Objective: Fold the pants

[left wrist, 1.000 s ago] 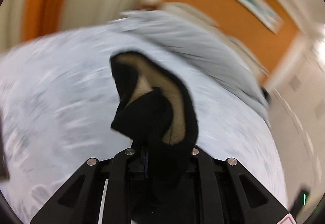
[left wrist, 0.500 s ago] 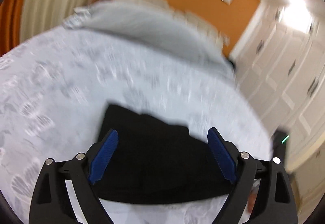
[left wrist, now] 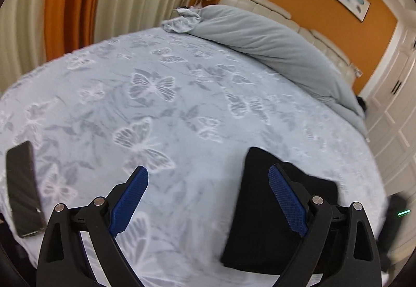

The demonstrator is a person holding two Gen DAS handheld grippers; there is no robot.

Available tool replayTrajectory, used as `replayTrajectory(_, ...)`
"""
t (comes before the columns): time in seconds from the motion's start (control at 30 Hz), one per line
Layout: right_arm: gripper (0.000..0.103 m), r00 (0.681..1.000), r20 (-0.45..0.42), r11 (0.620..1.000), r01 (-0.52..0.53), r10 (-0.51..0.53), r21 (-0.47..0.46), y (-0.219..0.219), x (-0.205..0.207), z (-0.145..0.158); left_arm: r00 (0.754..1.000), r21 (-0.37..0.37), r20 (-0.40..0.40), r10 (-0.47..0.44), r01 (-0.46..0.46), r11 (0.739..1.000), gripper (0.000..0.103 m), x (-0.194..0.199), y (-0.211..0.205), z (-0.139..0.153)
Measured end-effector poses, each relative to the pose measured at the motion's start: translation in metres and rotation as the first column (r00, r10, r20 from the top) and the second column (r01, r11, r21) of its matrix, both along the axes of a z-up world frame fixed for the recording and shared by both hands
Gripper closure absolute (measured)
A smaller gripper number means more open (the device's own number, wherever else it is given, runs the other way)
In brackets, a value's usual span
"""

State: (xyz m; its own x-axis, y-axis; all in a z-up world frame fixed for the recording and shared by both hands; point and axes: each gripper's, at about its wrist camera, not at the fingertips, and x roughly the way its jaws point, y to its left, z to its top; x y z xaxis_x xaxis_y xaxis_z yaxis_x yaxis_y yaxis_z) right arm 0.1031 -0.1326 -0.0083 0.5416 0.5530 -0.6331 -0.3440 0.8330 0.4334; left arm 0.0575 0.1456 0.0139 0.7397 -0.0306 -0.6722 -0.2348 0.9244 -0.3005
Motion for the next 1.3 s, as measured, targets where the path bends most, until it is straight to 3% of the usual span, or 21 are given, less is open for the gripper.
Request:
replayTrajectory(0.1, 0.096, 0.99, 0.144, 1.0, -0.003, 0.002, 0.01, -0.021, -0.026, 0.058, 1.0, -0.037, -0.007, -0.006, 0.005, 0.999, 0.011, 0.001, -0.002, -0.004)
replayTrajectory(0.17, 0.096, 0.982, 0.182, 0.999, 0.039, -0.04, 0.01, -0.048, -0.037, 0.072, 1.0, -0.069, -0.011, -0.028, 0.027, 0.997, 0.011, 0.006, -0.011, -0.006)
replayTrajectory(0.23, 0.095, 0.976, 0.187, 0.991, 0.125, -0.114, -0.049, -0.084, -0.043, 0.068, 0.999, -0.067, -0.012, -0.046, 0.045, 0.997, 0.011, 0.011, -0.024, -0.008)
replayTrajectory(0.3, 0.087, 0.979, 0.095, 0.974, 0.189, -0.178, -0.124, -0.115, -0.036, 0.038, 0.996, -0.044, -0.024, -0.082, 0.081, 0.996, 0.011, 0.017, -0.045, -0.012)
replayTrajectory(0.33, 0.086, 0.978, -0.025, 0.968, 0.202, -0.208, -0.149, -0.133, -0.027, 0.01, 0.995, -0.038, -0.032, -0.097, 0.096, 0.995, 0.011, 0.02, -0.053, -0.014)
replayTrajectory(0.43, 0.083, 0.928, -0.274, 0.962, 0.209, -0.252, -0.176, -0.155, -0.015, -0.047, 0.986, -0.027, -0.063, -0.154, 0.153, 0.988, 0.011, 0.028, -0.083, -0.023)
replayTrajectory(0.53, 0.066, 0.942, -0.256, 0.973, 0.187, -0.217, -0.136, -0.155, -0.03, -0.038, 0.979, -0.024, -0.067, -0.192, 0.191, 0.981, 0.011, 0.031, -0.103, -0.025)
replayTrajectory(0.6, 0.042, 0.959, -0.203, 0.978, 0.18, -0.198, -0.103, -0.151, -0.046, -0.022, 0.977, -0.017, -0.055, -0.207, 0.207, 0.978, 0.011, 0.03, -0.109, -0.023)
replayTrajectory(0.67, 0.041, 0.977, -0.142, 0.985, 0.145, -0.156, -0.089, -0.146, -0.073, -0.007, 0.974, -0.003, -0.054, -0.219, 0.219, 0.976, 0.011, 0.029, -0.11, -0.022)
replayTrajectory(0.77, 0.042, 0.988, -0.155, 1.0, 0.0, -0.001, -0.01, -0.117, -0.092, -0.01, 0.968, -0.012, -0.059, -0.243, 0.242, 0.97, 0.011, 0.027, -0.106, -0.024)
replayTrajectory(0.93, 0.043, 0.942, -0.335, 0.998, -0.016, 0.033, 0.056, -0.069, -0.066, -0.08, 0.939, -0.087, -0.07, -0.336, 0.33, 0.94, 0.011, 0.018, -0.111, -0.025)
replayTrajectory(0.97, 0.047, 0.939, -0.343, 0.997, -0.008, 0.032, 0.071, -0.065, -0.062, -0.085, 0.937, -0.084, -0.077, -0.34, 0.334, 0.939, 0.011, 0.017, -0.113, -0.026)
replayTrajectory(1.03, 0.072, 0.954, -0.299, 0.999, 0.006, 0.006, 0.038, -0.054, -0.051, -0.09, 0.935, -0.073, -0.088, -0.342, 0.337, 0.939, 0.011, 0.016, -0.115, -0.027)
replayTrajectory(1.07, 0.095, 0.96, -0.28, 1.0, -0.004, 0.007, 0.01, -0.05, -0.05, -0.086, 0.936, -0.073, -0.087, -0.341, 0.336, 0.939, 0.011, 0.016, -0.115, -0.027)
replayTrajectory(1.1, 0.095, 0.966, -0.259, 1.0, -0.016, 0.013, -0.008, -0.047, -0.048, -0.078, 0.937, -0.075, -0.086, -0.337, 0.332, 0.94, 0.011, 0.015, -0.113, -0.026)
replayTrajectory(1.17, 0.095, 0.994, -0.107, 0.997, -0.021, 0.013, -0.073, -0.046, -0.053, -0.031, 0.941, -0.089, -0.079, -0.33, 0.323, 0.942, 0.011, 0.015, -0.106, -0.023)
replayTrajectory(1.2, 0.095, 1.0, 0.023, 0.986, -0.017, 0.021, -0.166, -0.048, -0.062, 0.003, 0.943, -0.096, -0.073, -0.325, 0.317, 0.943, 0.011, 0.014, -0.103, -0.021)
replayTrajectory(1.27, 0.095, 0.983, 0.181, 0.941, 0.039, 0.024, -0.337, -0.054, -0.076, 0.033, 0.948, -0.104, -0.057, -0.313, 0.306, 0.946, 0.011, 0.014, -0.096, -0.018)
replayTrajectory(1.3, 0.095, 0.981, 0.193, 0.918, 0.048, 0.031, -0.393, -0.059, -0.077, 0.032, 0.949, -0.101, -0.055, -0.311, 0.305, 0.947, 0.011, 0.013, -0.095, -0.016)
